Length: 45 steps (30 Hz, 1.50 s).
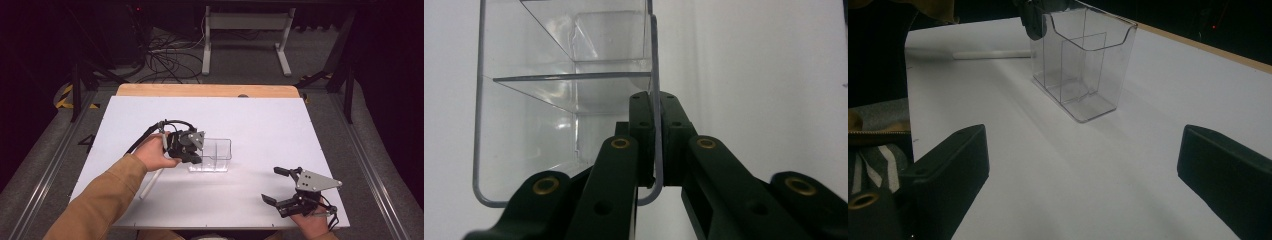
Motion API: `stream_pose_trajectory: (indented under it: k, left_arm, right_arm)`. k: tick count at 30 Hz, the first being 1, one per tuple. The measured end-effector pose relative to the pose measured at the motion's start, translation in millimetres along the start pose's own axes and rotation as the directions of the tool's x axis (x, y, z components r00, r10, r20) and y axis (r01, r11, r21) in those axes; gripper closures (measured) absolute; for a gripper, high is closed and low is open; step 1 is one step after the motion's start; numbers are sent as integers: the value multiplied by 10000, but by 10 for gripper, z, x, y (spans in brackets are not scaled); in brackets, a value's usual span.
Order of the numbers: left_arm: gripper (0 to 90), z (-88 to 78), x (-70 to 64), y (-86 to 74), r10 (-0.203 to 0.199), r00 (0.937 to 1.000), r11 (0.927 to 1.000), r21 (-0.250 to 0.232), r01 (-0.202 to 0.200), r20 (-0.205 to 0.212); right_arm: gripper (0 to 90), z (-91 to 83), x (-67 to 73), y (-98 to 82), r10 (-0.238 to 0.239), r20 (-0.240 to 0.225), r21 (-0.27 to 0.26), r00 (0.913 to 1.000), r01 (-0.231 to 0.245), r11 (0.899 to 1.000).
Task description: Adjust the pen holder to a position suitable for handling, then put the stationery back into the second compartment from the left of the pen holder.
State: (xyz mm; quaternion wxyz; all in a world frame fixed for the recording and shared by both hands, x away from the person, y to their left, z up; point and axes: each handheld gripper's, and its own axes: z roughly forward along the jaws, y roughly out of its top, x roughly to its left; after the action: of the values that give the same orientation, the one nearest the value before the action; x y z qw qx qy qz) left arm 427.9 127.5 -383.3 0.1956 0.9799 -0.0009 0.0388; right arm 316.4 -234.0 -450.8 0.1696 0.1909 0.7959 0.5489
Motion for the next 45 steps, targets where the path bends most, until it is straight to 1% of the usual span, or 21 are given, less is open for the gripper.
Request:
stream_pose_trajectory:
  k: [2, 13, 14, 15, 17, 18, 19, 20, 21, 22, 23, 24, 25, 27, 29, 31, 33, 37, 40, 43, 45]
  left_arm:
    - [859, 7, -2, -6, -23, 10000, 9998, 172, 21, 70]
    - [714, -109, -4, -37, -238, 9997, 9994, -234, 237, -47]
    - [694, -133, -8, -41, -364, 9993, 9986, -384, 361, -77]
    - [621, -165, -5, -45, -434, 9989, 9979, -485, 425, -177]
    - [581, -254, -11, -67, -623, 9972, 9938, -953, 580, -422]
    - [553, -361, -30, -95, -881, 9937, 9861, -1474, 772, -692]
    - [517, -361, -30, -95, -881, 9937, 9861, -1474, 772, -692]
    - [492, -457, -65, -126, -1121, 9900, 9755, -1994, 931, -860]
    - [474, -457, -65, -126, -1121, 9900, 9755, -1994, 931, -860]
    - [445, -529, -106, -160, -1380, 9845, 9625, -2489, 1076, -1079]
    - [411, -529, -106, -160, -1380, 9845, 9625, -2489, 1076, -1079]
    - [411, -555, -123, -174, -1584, 9807, 9558, -2670, 1232, -1146]
    - [369, -574, -140, -188, -1711, 9778, 9487, -2880, 1303, -1210]
    - [333, -603, -168, -213, -1910, 9736, 9384, -3142, 1436, -1253]
    - [298, -624, -195, -229, -2054, 9681, 9315, -3321, 1484, -1434]
    - [294, -643, -212, -244, -2121, 9667, 9246, -3497, 1511, -1431]
    - [280, -664, -233, -259, -2250, 9626, 9145, -3737, 1552, -1508]
    - [259, -715, -274, -303, -2590, 9520, 8929, -4162, 1716, -1633]
    - [245, -753, -293, -353, -2924, 9424, 8704, -4535, 1918, -1627]
    - [238, -788, -320, -408, -3174, 9335, 8533, -4797, 2044, -1669]
    - [235, -811, -349, -446, -3346, 9239, 8419, -4993, 2047, -1853]
  right_arm:
    - [68, -1, 0, 0, 2, -1, -1, 10000, -2, 10000]
    - [67, 2, -1, -1, -14, -6, 4, 10000, 14, 10000]
    - [67, 1, -1, 0, 2, -4, 8, 10000, -2, 10000]
    - [67, 4, -1, -1, -11, -3, 13, 10000, 11, 10000]
    - [66, 5, 1, -1, -9, -4, 18, 10000, 9, 10000]
    - [66, 2, 2, 0, -13, 3, 10, 10000, 13, 10000]
    - [66, 2, 2, 0, -13, 3, 10, 10000, 13, 10000]
    - [66, 0, 1, 1, 21, -1, -17, 10000, -21, 10000]
    - [66, 0, 1, 1, 21, -1, -17, 10000, -21, 10000]
    - [65, 2, -3, 1, -2, -9, 15, 10000, 2, 10000]
    - [65, 2, -3, 1, -2, -9, 15, 10000, 2, 10000]
    - [65, 7, -1, 1, -2, 1, 11, 10000, 2, 10000]
    - [65, 11, 0, 1, -4, -8, 18, 10000, 4, 10000]
    - [65, 13, 1, 3, -18, -12, 4, 10000, 18, 10000]
    - [64, 12, 3, 4, -11, -4, -4, 10000, 11, 10000]
    - [63, 8, 7, 7, -17, -2, -10, 10000, 17, 10000]
    - [62, 9, 11, 11, -27, 16, -13, 10000, 27, 10000]
    - [62, 17, 16, 13, -56, -8, -30, 10000, 56, 10000]
    - [61, 15, 14, 10, -31, 4, -14, 10000, 31, 10000]
    - [61, 7, 12, 6, -10, 1, -33, 10000, 10, 10000]
    - [61, 2, 11, 9, -19, -4, -52, 10000, 19, 10000]
